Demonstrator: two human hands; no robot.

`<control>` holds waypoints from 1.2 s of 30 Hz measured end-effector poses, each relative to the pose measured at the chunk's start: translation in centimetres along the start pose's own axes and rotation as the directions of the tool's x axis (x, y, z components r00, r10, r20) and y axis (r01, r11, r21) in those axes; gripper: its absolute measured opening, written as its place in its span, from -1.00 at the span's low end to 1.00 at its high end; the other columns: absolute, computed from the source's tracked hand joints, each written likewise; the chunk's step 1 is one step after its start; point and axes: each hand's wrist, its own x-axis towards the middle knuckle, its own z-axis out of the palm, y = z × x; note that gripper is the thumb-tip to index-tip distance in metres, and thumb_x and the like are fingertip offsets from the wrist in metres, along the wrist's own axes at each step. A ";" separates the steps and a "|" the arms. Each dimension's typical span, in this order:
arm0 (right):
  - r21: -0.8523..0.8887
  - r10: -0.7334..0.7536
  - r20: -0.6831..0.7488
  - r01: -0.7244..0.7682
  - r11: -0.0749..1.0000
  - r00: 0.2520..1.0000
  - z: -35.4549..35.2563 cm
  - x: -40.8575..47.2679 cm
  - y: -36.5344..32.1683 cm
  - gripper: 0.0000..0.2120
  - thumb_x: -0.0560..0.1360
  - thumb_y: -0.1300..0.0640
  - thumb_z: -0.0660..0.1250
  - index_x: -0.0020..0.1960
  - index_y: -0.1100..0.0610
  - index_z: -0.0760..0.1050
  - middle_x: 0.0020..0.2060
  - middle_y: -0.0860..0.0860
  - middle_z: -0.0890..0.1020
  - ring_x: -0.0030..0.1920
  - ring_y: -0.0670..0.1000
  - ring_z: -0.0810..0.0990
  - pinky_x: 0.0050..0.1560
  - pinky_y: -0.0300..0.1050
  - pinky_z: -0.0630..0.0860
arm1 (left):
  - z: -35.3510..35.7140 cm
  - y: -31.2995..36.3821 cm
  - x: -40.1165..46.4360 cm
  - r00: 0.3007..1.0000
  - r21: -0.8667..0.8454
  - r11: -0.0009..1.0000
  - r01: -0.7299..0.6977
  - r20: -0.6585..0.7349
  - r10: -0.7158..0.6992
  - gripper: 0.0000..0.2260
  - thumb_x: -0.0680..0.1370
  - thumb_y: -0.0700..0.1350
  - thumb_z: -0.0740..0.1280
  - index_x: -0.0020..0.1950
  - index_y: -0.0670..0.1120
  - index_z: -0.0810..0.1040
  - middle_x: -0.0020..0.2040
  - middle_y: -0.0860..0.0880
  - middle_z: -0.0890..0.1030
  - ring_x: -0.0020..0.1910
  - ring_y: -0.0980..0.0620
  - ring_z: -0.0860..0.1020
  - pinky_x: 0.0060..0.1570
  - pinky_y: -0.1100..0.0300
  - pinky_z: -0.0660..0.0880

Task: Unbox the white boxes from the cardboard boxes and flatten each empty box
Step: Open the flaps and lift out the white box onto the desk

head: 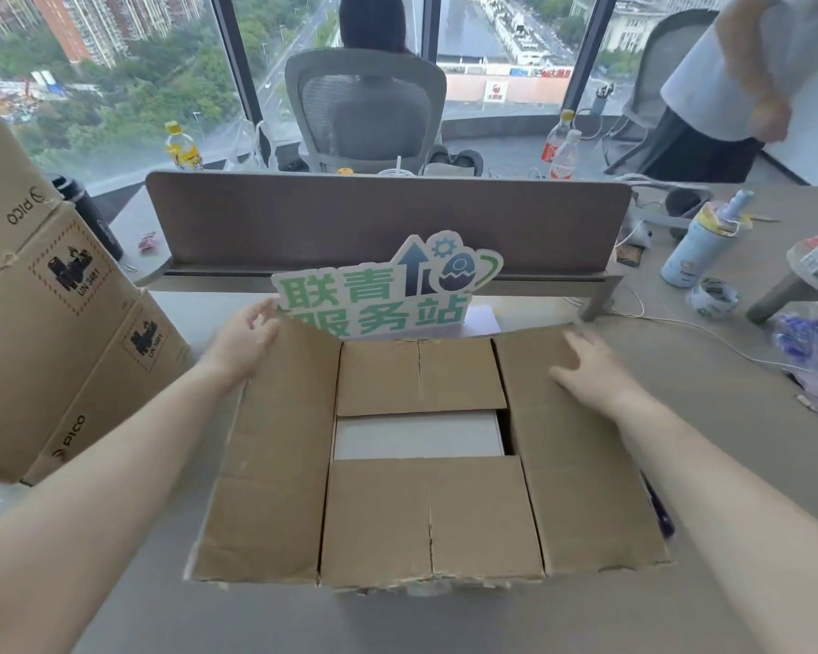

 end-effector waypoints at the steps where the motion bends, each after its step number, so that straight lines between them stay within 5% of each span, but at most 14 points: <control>1: 0.023 0.039 0.025 -0.039 0.999 0.999 1.3 -0.6 0.1 -0.32 0.58 -0.03 0.32 0.58 0.15 0.15 0.57 0.16 0.12 0.56 0.14 0.11 0.50 -0.04 0.10 | 0.0 -0.5 -0.7 1.000 0.228 0.973 -0.029 -0.002 0.030 -0.51 0.60 -0.14 0.31 0.53 -0.08 0.31 0.48 -0.12 0.37 0.42 -0.13 0.35 0.36 0.08 0.29; 3: 0.044 0.090 0.068 -0.093 0.995 0.994 3.8 -1.9 -0.1 -0.31 0.57 -0.23 0.23 0.53 0.19 0.24 0.52 0.19 0.26 0.50 0.18 0.25 0.46 0.04 0.23 | 1.4 -1.4 -2.3 0.995 0.460 0.887 -0.048 0.099 0.003 -0.44 0.58 0.05 0.34 0.54 -0.03 0.29 0.57 -0.09 0.19 0.51 -0.14 0.21 0.47 -0.02 0.19; 6: 0.203 0.066 0.203 -0.107 0.973 0.977 6.3 -3.7 -1.4 -0.27 0.56 -0.32 0.17 0.51 0.19 0.28 0.44 0.06 0.41 0.46 0.12 0.35 0.38 -0.03 0.28 | 4.6 -2.0 -4.6 0.945 0.304 0.951 0.049 0.294 -0.143 -0.25 0.49 0.37 0.23 0.56 -0.01 0.23 0.58 -0.03 0.19 0.49 -0.11 0.28 0.47 -0.03 0.23; 10: 0.480 -0.003 0.297 -0.147 0.865 0.955 8.5 -5.2 -2.4 -0.49 0.60 -0.21 0.20 0.43 0.06 0.39 0.24 -0.10 0.50 0.33 -0.01 0.42 0.25 -0.16 0.28 | 8.5 -2.1 -7.3 0.882 -0.092 0.975 0.204 0.449 -0.142 -0.36 0.62 0.23 0.12 0.62 0.11 -0.06 0.57 0.11 0.16 0.53 0.05 0.20 0.52 0.04 0.14; 13: 0.485 -0.012 0.288 -0.135 0.864 0.958 9.3 -5.8 -1.8 -0.56 0.63 -0.17 0.17 0.34 0.09 0.47 0.21 0.02 0.57 0.30 0.05 0.47 0.17 -0.17 0.30 | 9.9 -2.1 -8.8 0.877 -0.194 0.948 0.254 0.460 -0.141 -0.45 0.66 0.19 0.03 0.61 0.15 -0.08 0.57 0.14 0.15 0.54 0.07 0.16 0.53 0.05 0.09; 16: 0.472 -0.018 0.300 -0.132 0.872 0.954 9.7 -7.0 -0.3 -0.59 0.57 -0.24 0.23 0.26 -0.01 0.50 0.14 -0.11 0.60 0.27 0.01 0.51 0.14 -0.16 0.38 | 9.8 -2.0 -9.8 0.882 -0.179 0.965 0.193 0.462 -0.091 -0.48 0.69 0.11 0.03 0.61 0.09 -0.05 0.55 0.14 0.18 0.53 0.09 0.17 0.46 0.28 0.03; 20: 0.286 -0.008 0.222 -0.057 0.956 0.975 9.1 -6.8 0.7 -0.27 0.41 -0.36 0.34 0.47 -0.07 0.28 0.34 -0.09 0.51 0.32 0.03 0.49 0.22 -0.06 0.43 | 8.5 -2.6 -9.8 0.902 0.021 1.000 0.007 0.431 -0.016 -0.21 0.56 0.16 0.32 0.61 0.06 -0.11 0.60 0.07 0.09 0.55 0.04 0.15 0.46 0.21 0.09; 24: -0.129 -0.171 0.063 0.178 0.976 0.983 6.8 -5.2 -0.5 0.00 0.33 -0.42 0.37 0.59 -0.19 -0.08 0.55 -0.08 0.14 0.49 0.06 0.25 0.31 0.09 0.42 | 6.9 -1.7 -7.6 0.916 0.301 0.932 -0.203 0.394 0.072 0.06 0.32 0.30 0.47 0.58 0.21 -0.19 0.61 0.14 -0.12 0.58 -0.05 0.02 0.51 -0.05 0.14; 26: -0.355 -0.363 -0.043 0.326 0.876 0.931 6.0 -4.9 -0.9 -0.08 0.34 -0.43 0.34 0.57 -0.12 0.11 0.37 -0.03 0.35 0.35 0.06 0.38 0.18 0.05 0.51 | 6.3 -0.3 -7.0 0.911 0.418 0.835 -0.358 0.354 0.213 0.00 0.35 0.29 0.45 0.60 0.16 -0.11 0.60 0.11 0.03 0.56 -0.03 0.09 0.43 -0.02 0.27; 28: -0.407 -0.559 -0.236 0.441 0.800 0.795 6.0 -4.6 -0.6 -0.29 0.38 -0.36 0.29 0.41 0.00 0.42 -0.01 -0.01 0.55 0.01 0.08 0.56 -0.12 -0.03 0.59 | 6.0 0.8 -6.7 0.886 0.490 0.738 -0.464 0.280 0.370 -0.15 0.42 0.27 0.41 0.59 0.09 0.09 0.51 0.05 0.29 0.46 -0.01 0.28 0.30 0.00 0.37; 31: -0.168 -0.492 -0.560 0.490 0.856 0.667 5.9 -3.9 -1.4 -0.63 0.52 -0.08 0.23 0.24 0.06 0.54 -0.34 0.00 0.62 -0.30 0.14 0.63 -0.32 -0.16 0.40 | 5.9 2.3 -6.0 0.904 0.208 0.884 -0.420 0.005 0.428 -0.50 0.54 0.09 0.38 0.44 -0.01 0.41 0.16 0.02 0.51 0.05 0.02 0.56 0.06 0.05 0.49; 33: 0.105 -0.321 -0.596 0.467 0.878 0.736 5.1 -3.0 -3.1 -0.63 0.57 0.06 0.27 0.37 0.02 0.45 -0.30 -0.05 0.65 -0.28 0.11 0.63 -0.25 -0.16 0.38 | 6.4 3.2 -4.7 0.930 -0.047 0.939 -0.342 -0.164 0.330 -0.60 0.55 -0.09 0.40 0.37 -0.08 0.47 0.07 0.00 0.48 -0.17 0.10 0.57 0.03 0.03 0.55; 36: 0.421 -0.226 -0.396 0.395 0.817 0.890 4.4 -1.4 -5.3 -0.40 0.58 0.15 0.29 0.53 -0.14 0.15 0.09 -0.18 0.63 0.05 -0.16 0.59 0.01 -0.23 0.44 | 7.5 4.3 -2.4 0.964 -0.308 0.928 -0.210 -0.225 0.143 -0.56 0.55 -0.18 0.39 0.42 -0.07 0.39 0.12 0.00 0.51 -0.13 0.16 0.58 0.04 0.16 0.54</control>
